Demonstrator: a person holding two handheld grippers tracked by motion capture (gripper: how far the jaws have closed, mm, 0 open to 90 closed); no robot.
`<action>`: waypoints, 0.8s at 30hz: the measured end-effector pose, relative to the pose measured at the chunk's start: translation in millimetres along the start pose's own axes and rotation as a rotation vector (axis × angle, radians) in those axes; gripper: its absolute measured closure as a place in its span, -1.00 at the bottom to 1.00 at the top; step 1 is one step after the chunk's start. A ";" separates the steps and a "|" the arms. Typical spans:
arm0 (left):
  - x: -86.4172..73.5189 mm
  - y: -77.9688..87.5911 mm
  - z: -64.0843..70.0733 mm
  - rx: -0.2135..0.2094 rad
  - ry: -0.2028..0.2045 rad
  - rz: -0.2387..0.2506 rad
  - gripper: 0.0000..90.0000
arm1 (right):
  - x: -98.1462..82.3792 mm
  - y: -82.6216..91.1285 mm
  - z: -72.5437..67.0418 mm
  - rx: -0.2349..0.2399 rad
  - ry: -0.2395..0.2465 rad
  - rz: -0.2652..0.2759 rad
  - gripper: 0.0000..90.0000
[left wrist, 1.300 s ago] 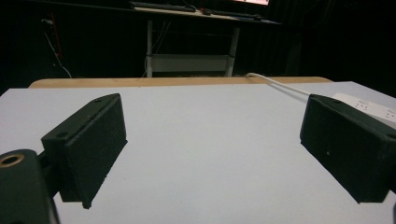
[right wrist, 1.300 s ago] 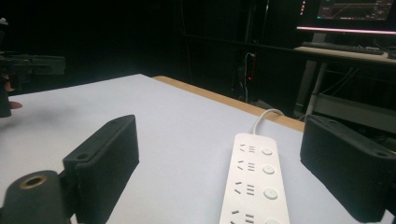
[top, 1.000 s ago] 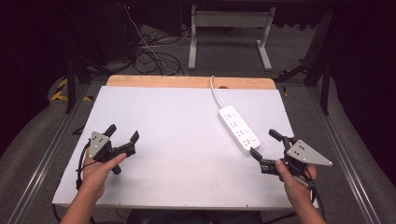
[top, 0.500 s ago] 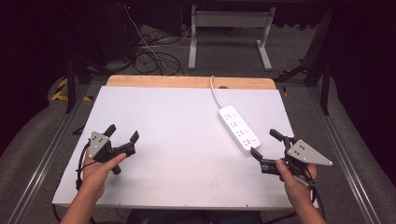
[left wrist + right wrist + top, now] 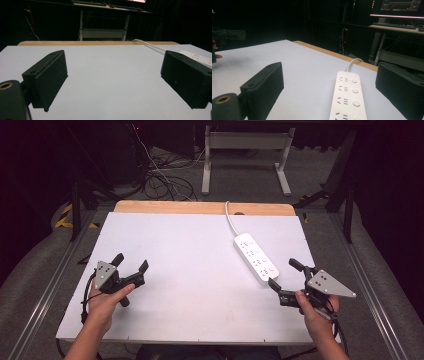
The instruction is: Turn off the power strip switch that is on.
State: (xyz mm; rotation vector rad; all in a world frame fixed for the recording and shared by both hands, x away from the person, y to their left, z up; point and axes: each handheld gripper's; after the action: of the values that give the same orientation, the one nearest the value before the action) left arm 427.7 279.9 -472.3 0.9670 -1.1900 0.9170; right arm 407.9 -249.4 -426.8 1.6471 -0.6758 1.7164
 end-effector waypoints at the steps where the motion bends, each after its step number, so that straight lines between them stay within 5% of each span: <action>1: 0.0 -0.3 0.4 -0.003 0.000 0.000 -0.84 | -0.1 0.1 0.0 0.001 -0.001 0.001 -0.81; 24: -0.4 3.2 -1.1 0.004 0.001 0.001 -0.84 | -1.3 -4.6 -1.3 0.018 -0.005 -0.017 -0.81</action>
State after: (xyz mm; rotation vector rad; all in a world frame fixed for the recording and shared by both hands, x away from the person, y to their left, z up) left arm 425.0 281.9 -472.4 0.9695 -1.1879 0.9208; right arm 410.6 -245.6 -428.5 1.6654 -0.6484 1.7120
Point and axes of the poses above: each handheld gripper's, and its own axes: y roughly backward along the jaws, x roughly out of its top, z roughly to its right, and after that the axes turned 2 degrees about z, right-handed
